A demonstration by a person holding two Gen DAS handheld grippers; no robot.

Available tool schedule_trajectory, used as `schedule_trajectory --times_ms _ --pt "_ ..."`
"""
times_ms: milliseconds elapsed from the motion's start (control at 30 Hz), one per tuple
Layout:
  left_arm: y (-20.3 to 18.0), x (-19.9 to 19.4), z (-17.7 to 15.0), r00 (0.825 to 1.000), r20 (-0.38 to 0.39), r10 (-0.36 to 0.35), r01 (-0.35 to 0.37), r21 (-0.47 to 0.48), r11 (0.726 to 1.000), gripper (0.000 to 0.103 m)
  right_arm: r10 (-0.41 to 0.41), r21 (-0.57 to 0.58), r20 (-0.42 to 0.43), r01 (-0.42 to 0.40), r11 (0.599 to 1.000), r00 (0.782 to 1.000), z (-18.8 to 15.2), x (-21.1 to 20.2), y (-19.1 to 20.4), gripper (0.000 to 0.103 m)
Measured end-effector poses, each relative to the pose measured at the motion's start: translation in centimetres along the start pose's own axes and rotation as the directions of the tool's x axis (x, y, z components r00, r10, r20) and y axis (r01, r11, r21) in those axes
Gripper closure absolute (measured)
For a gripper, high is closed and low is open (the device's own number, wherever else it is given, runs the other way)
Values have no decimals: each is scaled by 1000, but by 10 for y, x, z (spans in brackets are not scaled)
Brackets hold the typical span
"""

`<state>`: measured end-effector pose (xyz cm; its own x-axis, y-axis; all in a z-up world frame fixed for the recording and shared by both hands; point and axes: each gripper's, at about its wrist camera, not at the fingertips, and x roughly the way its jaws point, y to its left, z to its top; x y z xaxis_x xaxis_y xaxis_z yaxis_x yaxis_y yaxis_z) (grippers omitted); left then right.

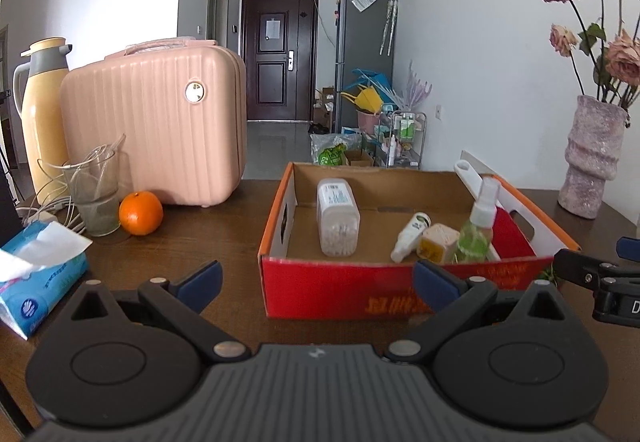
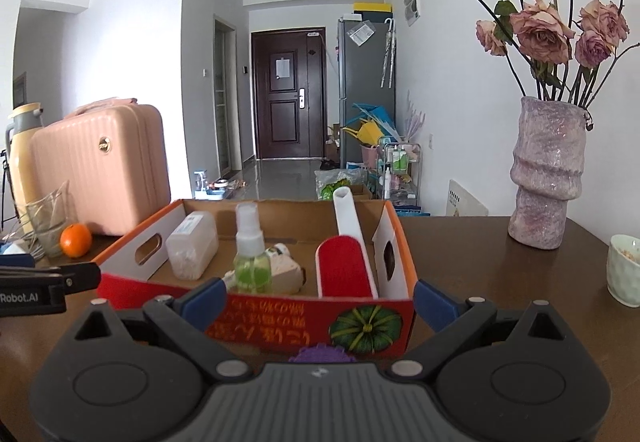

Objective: Organize rigid objects
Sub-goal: 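Withdraw both tools from the box toward the caps on the table, then close the right tool on the clear plastic ring while the left tool nears the white cap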

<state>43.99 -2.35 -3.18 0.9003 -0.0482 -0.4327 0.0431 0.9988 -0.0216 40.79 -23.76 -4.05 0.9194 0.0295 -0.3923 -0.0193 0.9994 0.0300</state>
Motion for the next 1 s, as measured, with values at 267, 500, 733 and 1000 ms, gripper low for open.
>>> schedule_trajectory --times_ms 267,500,733,1000 --pt "4 -20 -15 1000 -25 -11 11 0 1000 0 12 -4 -23 -12 1000 1000 -17 -21 0 3" --pt "4 -37 -28 999 -44 -20 21 8 1000 0 21 -8 -47 -21 1000 999 -31 -36 2 3" --pt "4 -51 -45 997 -73 -31 32 16 999 0 32 -15 -68 -33 999 997 -45 -53 5 3" --pt "4 -56 -50 995 -87 -39 41 12 999 0 37 -22 -81 -39 999 996 -51 -57 8 3"
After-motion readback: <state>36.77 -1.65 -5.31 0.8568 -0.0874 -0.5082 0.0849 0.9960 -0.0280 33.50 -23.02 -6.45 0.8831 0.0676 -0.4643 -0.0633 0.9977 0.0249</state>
